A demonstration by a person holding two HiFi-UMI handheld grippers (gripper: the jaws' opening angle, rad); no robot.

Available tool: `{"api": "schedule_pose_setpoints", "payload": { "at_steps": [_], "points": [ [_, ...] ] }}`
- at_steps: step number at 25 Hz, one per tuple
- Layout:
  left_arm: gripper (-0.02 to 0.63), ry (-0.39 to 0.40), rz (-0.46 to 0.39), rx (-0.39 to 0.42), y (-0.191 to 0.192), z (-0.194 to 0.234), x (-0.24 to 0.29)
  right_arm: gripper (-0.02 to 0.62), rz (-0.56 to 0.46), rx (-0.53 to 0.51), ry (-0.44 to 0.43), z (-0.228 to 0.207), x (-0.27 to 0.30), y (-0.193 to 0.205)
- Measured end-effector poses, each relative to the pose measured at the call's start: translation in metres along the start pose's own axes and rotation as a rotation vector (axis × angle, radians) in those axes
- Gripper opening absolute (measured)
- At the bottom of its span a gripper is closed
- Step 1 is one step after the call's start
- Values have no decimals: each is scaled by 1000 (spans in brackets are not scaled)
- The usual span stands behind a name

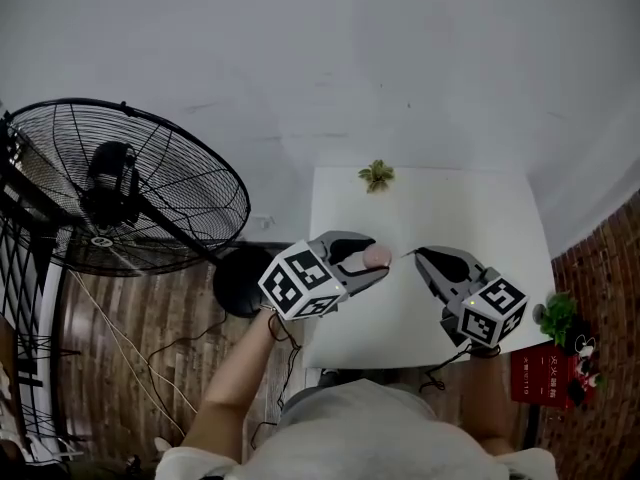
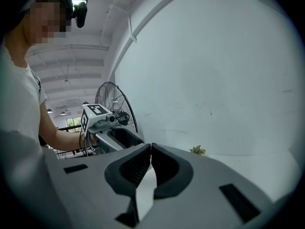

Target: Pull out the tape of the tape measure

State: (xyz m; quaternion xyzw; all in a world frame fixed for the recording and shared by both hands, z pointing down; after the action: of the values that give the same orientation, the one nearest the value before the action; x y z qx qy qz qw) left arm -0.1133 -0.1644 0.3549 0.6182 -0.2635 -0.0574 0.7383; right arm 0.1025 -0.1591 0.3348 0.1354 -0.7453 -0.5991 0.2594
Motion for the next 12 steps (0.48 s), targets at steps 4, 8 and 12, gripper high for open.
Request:
{"api": "schedule_pose_setpoints", "payload": {
  "at_steps": [4,8,12],
  "points": [
    [216,5,7,12,-1,-2,1,8,-5,8,-3,-1,-3,0],
    [216,17,23,33,-2,-2,3,8,-5,10,-16,0,-7,0],
    [216,32,26,42,-4,-1,3,6,-5,4,-40,0,-9,-4]
  ]
}}
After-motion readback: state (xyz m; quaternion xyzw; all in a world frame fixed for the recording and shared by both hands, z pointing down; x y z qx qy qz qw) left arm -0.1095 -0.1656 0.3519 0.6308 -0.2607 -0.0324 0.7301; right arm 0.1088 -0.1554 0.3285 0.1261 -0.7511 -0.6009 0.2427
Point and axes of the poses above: the fingertips, and each gripper's own axes: x forward along the fingers, z to its left, y out of its underside, the point moved 10 cm from there along -x, backward along the fingers, and after that the axes turned 3 degrees about -z, right-handed, at the moved point
